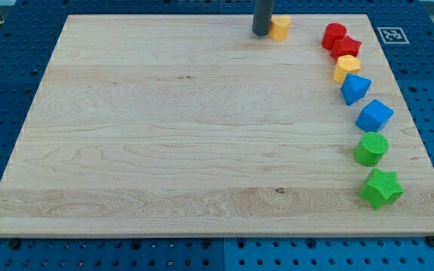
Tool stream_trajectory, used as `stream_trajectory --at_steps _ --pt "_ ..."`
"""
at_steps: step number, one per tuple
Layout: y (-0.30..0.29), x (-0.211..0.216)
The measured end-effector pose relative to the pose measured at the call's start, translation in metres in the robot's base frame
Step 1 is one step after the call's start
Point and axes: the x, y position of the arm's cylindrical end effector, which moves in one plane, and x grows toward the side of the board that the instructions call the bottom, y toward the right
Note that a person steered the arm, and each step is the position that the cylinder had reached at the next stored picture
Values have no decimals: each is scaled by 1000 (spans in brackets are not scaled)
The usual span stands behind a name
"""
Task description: Move yellow heart closer to red circle
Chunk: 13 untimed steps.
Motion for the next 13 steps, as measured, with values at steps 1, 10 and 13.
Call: stream_trajectory --at_steps 1,10,13 --pt "13 0" --pt "90 24" --pt "68 13"
